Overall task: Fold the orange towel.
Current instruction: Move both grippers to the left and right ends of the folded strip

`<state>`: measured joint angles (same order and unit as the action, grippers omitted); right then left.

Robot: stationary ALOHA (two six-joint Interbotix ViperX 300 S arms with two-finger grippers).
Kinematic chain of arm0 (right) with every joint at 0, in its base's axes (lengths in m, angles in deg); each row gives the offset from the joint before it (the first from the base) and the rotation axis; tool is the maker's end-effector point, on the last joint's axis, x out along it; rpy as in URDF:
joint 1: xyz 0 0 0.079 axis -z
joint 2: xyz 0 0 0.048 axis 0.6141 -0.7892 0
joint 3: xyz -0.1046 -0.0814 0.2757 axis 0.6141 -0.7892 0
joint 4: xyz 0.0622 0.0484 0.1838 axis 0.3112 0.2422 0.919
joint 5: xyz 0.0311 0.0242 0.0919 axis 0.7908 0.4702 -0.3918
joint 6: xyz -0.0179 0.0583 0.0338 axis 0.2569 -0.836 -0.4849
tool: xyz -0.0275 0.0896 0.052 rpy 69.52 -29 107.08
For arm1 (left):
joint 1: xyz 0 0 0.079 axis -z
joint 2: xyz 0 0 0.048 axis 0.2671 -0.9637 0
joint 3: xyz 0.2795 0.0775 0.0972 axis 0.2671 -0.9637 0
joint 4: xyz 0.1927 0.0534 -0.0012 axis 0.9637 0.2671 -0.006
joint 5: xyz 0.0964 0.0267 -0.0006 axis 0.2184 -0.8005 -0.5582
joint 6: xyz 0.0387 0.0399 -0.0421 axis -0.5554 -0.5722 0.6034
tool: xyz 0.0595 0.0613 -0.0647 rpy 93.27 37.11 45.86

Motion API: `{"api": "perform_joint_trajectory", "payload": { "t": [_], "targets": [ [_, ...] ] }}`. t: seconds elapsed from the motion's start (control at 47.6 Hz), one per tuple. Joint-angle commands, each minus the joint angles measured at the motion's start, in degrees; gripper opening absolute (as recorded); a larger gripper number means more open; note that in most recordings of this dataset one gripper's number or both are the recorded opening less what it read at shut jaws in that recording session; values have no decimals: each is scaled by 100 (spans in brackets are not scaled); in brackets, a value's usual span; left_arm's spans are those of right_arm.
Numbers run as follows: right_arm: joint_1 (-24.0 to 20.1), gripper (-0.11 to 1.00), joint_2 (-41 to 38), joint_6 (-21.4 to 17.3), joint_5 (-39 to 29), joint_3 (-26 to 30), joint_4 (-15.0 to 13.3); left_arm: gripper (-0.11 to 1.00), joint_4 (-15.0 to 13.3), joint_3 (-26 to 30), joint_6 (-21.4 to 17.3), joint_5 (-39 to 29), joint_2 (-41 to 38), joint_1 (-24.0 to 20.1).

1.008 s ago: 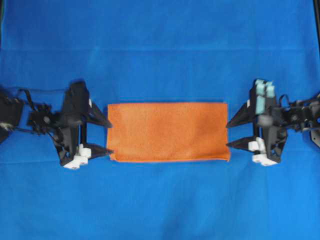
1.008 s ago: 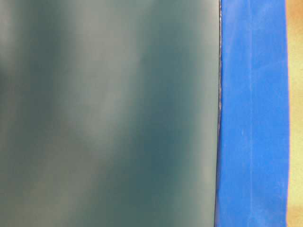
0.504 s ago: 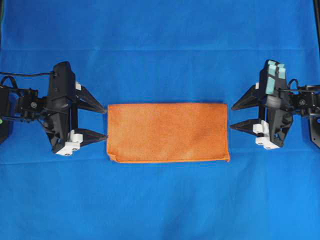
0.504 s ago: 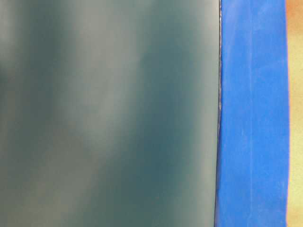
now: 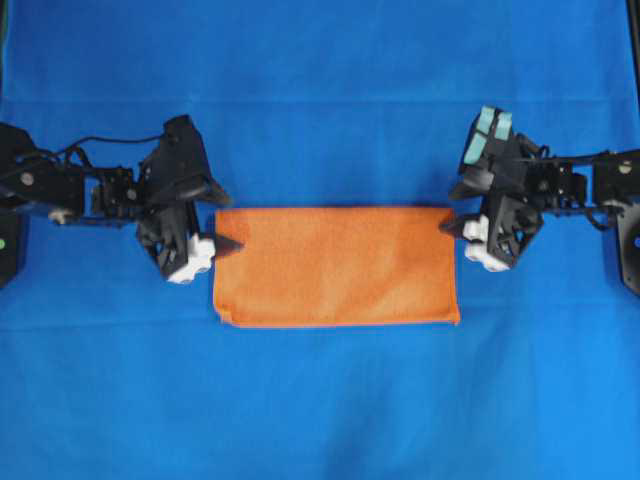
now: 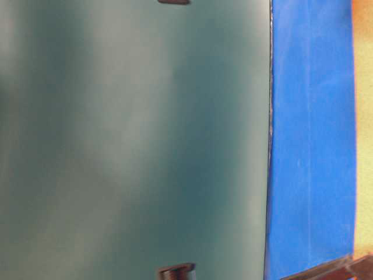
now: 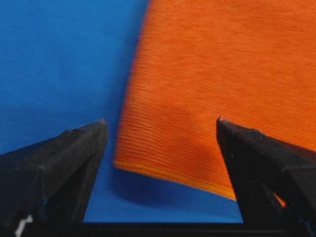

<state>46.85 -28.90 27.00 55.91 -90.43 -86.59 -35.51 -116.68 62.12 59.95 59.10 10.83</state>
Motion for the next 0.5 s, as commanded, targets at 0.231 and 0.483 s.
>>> {"api": "perform_joint_trajectory", "payload": {
  "t": [0.231,0.483],
  "targets": [
    [123,62,-378,9,404,70,-26,82,9,62,-79,229,-316,-255],
    [0,43,-466,26,404,97,-185,48,9,70,-79,176,-325,-132]
  ]
}}
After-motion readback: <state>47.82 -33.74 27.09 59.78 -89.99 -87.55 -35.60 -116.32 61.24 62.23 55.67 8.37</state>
